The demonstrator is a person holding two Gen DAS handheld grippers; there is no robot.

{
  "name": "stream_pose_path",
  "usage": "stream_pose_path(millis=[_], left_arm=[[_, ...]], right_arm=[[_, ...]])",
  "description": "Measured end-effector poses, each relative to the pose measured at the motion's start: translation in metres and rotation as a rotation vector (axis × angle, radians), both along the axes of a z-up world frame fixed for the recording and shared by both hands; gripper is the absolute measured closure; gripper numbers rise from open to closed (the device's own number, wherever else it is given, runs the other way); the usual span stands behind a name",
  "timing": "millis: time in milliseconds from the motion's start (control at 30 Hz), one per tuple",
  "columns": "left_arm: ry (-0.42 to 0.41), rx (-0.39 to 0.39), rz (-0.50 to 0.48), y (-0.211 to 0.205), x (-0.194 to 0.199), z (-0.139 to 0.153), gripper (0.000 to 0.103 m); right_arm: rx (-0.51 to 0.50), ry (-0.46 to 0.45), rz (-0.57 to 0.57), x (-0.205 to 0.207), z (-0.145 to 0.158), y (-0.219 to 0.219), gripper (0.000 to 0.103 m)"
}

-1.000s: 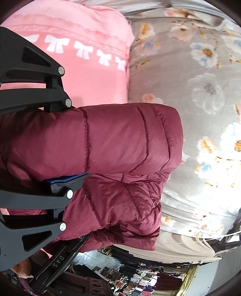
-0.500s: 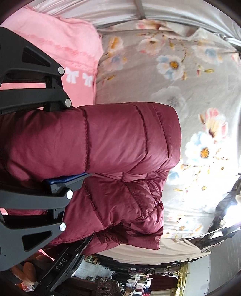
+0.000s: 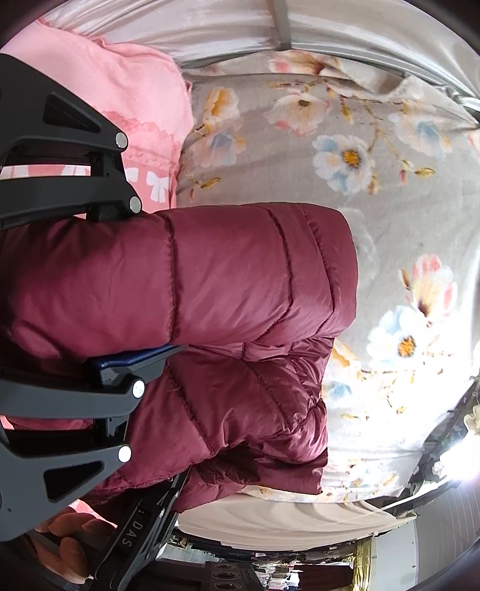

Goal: Fold large clothes

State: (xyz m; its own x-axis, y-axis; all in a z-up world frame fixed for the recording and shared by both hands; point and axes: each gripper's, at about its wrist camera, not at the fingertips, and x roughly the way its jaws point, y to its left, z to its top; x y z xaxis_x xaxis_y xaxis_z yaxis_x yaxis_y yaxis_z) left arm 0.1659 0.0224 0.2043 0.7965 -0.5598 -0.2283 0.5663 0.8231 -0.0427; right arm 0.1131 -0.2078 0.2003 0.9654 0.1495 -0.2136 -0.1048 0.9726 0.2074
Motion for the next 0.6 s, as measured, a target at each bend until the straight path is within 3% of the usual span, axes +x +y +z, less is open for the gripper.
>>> stream_pose_path(millis=[300, 600], left_arm=[[0.134, 0.012, -0.008, -0.001, 0.077, -0.075, 0.058], [0.365, 0.074, -0.001, -0.014, 0.136, -0.193, 0.058]], right_arm=[[0.021, 0.137, 0.002, 0.069, -0.075, 0.002, 0.085], [0.049, 0.358, -0.007, 0.12, -0.182, -0.002, 0.085]])
